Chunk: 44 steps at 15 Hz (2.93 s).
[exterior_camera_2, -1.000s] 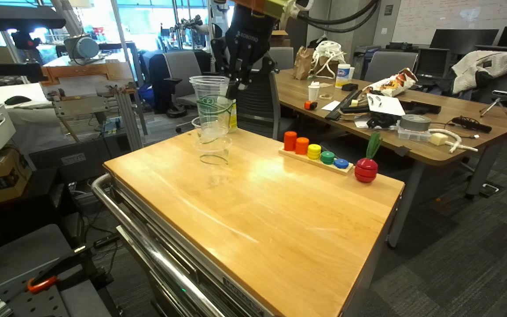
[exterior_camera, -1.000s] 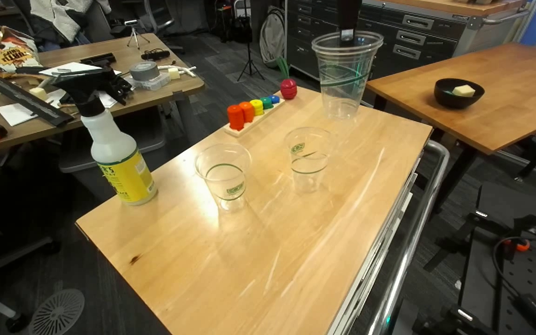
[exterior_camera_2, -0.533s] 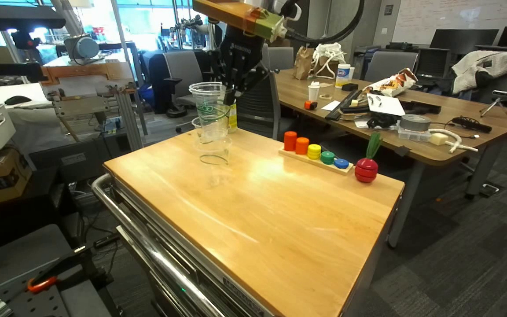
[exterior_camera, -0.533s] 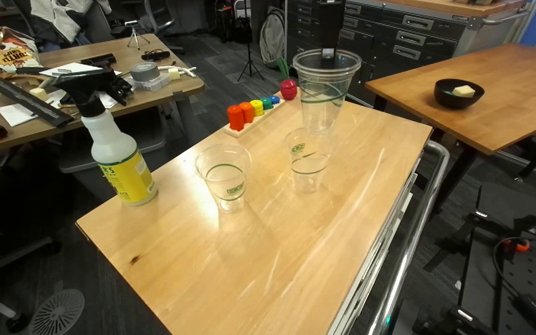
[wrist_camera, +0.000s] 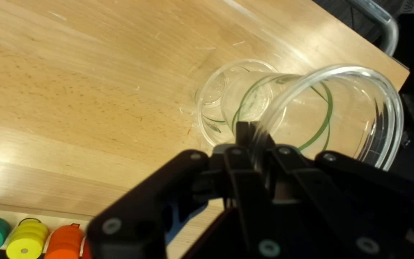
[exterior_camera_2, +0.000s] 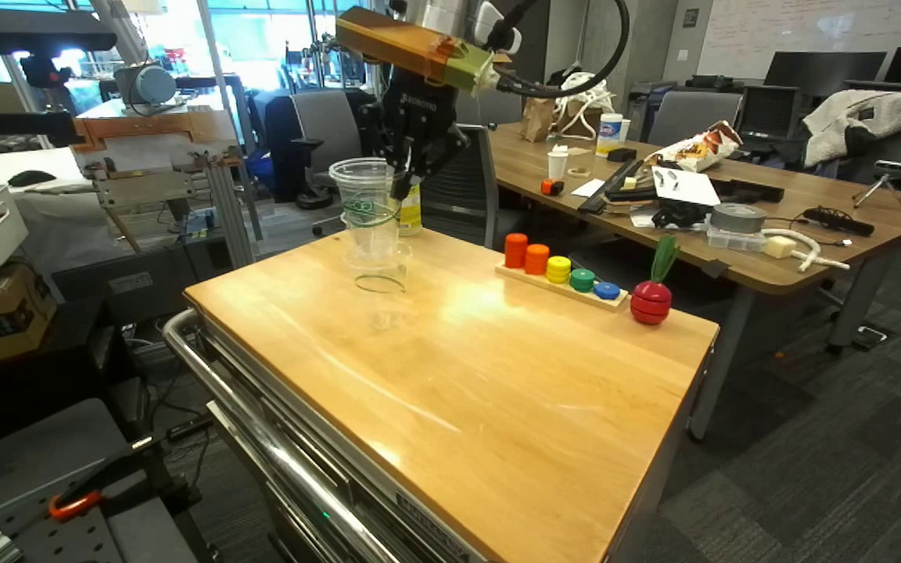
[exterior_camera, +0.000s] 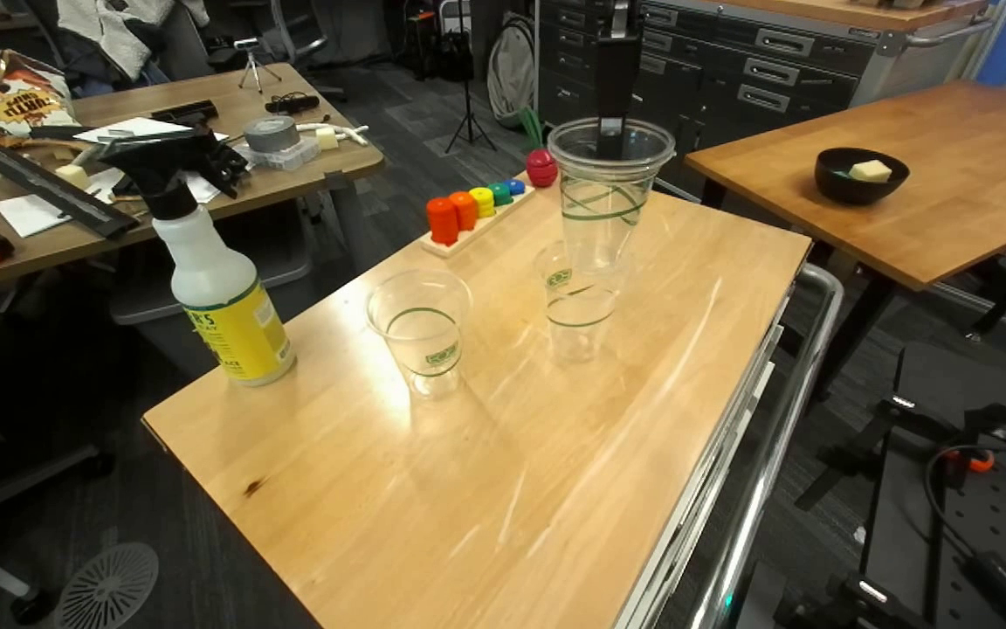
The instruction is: Stack up the plastic cups on each other.
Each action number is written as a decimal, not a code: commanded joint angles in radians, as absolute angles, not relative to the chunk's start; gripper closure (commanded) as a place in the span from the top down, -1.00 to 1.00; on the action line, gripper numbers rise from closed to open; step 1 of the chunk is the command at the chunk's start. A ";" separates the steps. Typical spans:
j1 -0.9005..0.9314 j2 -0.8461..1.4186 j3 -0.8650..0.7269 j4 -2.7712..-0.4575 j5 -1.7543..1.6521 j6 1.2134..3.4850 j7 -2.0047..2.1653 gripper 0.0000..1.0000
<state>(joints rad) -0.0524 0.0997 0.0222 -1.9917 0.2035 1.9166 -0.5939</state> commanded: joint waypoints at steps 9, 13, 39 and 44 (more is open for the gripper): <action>-0.038 0.078 0.023 -2.075 0.188 2.036 -0.647 -0.85; -0.040 0.091 0.024 -2.089 0.192 2.052 -0.666 -0.86; -0.037 0.130 0.018 -2.132 0.180 2.129 -0.626 1.00; -0.038 0.148 0.021 -2.134 0.177 2.120 -0.620 1.00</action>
